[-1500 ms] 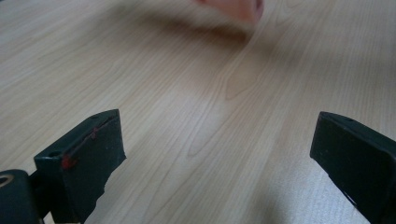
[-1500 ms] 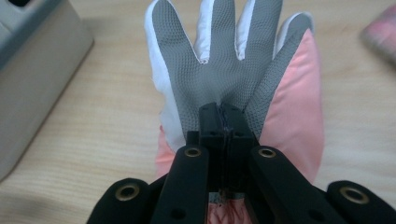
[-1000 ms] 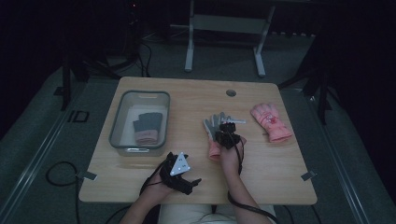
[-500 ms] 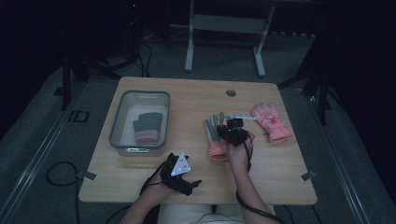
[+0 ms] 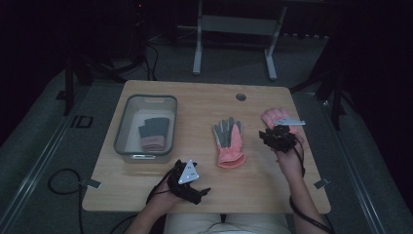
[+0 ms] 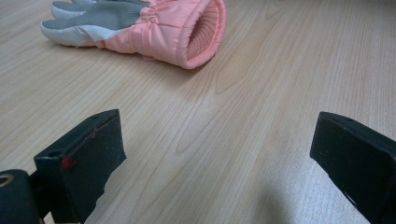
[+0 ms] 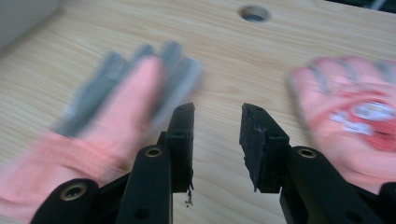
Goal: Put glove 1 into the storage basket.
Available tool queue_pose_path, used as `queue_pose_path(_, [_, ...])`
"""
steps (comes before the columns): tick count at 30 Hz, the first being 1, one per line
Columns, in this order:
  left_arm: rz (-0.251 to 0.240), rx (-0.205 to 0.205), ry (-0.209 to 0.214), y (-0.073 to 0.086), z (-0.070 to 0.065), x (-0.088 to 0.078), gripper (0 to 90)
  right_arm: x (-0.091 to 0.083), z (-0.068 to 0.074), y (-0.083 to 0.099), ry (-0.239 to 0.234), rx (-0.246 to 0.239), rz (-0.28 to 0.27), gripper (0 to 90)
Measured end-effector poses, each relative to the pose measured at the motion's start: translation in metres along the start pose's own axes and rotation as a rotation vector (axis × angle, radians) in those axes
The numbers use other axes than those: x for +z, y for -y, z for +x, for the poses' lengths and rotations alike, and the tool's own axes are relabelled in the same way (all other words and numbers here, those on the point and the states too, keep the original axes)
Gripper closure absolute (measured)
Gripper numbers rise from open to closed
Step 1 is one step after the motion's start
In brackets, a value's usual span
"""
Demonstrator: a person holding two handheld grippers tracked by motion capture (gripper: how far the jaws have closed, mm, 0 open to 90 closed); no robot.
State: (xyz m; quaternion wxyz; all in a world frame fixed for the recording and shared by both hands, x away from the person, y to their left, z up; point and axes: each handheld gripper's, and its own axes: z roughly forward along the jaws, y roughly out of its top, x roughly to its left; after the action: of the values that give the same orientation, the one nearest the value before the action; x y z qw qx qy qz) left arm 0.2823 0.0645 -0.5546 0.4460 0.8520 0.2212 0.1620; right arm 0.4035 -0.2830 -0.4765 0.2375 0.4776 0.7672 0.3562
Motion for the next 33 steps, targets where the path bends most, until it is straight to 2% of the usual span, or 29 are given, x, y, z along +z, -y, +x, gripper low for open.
queue_pose_path(4, [-0.002,-0.007,0.002,0.001,0.001,-0.001,2.6,-0.006,-0.031,0.003,0.048,-0.016,-0.003,63.9])
queue_pose_path(7, [0.003,-0.006,0.005,0.002,0.001,0.000,2.6,-0.007,-0.054,0.002,0.094,0.016,0.020,63.2])
queue_pose_path(9, [0.005,-0.006,0.005,0.002,0.001,0.000,2.6,-0.007,-0.066,0.001,0.100,0.024,0.024,61.8])
queue_pose_path(11, [0.005,-0.005,0.004,0.002,0.000,0.000,2.6,-0.004,-0.075,-0.001,0.105,0.011,0.037,59.9])
queue_pose_path(14, [0.001,-0.006,0.004,0.003,0.000,-0.001,2.6,0.001,-0.088,-0.004,0.118,-0.008,0.041,58.4])
queue_pose_path(15, [0.001,-0.006,0.004,0.003,0.000,-0.001,2.6,0.001,-0.088,-0.004,0.118,-0.008,0.041,58.4])
queue_pose_path(16, [-0.005,-0.009,0.001,0.004,0.000,-0.003,2.6,0.003,-0.092,-0.005,0.118,-0.002,0.041,58.1])
queue_pose_path(17, [-0.012,-0.013,0.004,0.004,0.000,-0.003,2.6,0.011,-0.103,-0.008,0.120,0.028,0.056,57.1])
queue_pose_path(22, [-0.018,-0.011,-0.003,0.005,0.000,-0.006,2.7,0.026,-0.112,-0.012,0.109,0.025,0.073,53.8])
queue_pose_path(24, [-0.021,-0.011,-0.006,0.006,0.000,-0.007,2.7,0.041,-0.115,-0.013,0.116,0.012,0.102,50.8])
queue_pose_path(28, [-0.029,-0.014,-0.008,0.006,0.001,-0.008,2.7,0.056,-0.114,-0.011,0.116,-0.033,0.141,51.5])
queue_pose_path(30, [-0.036,-0.017,-0.004,0.006,0.001,-0.008,2.7,0.064,-0.114,-0.007,0.113,-0.040,0.173,53.5])
queue_pose_path(33, [-0.039,-0.016,-0.004,0.006,0.001,-0.009,2.7,0.072,-0.113,0.001,0.110,-0.044,0.184,55.1])
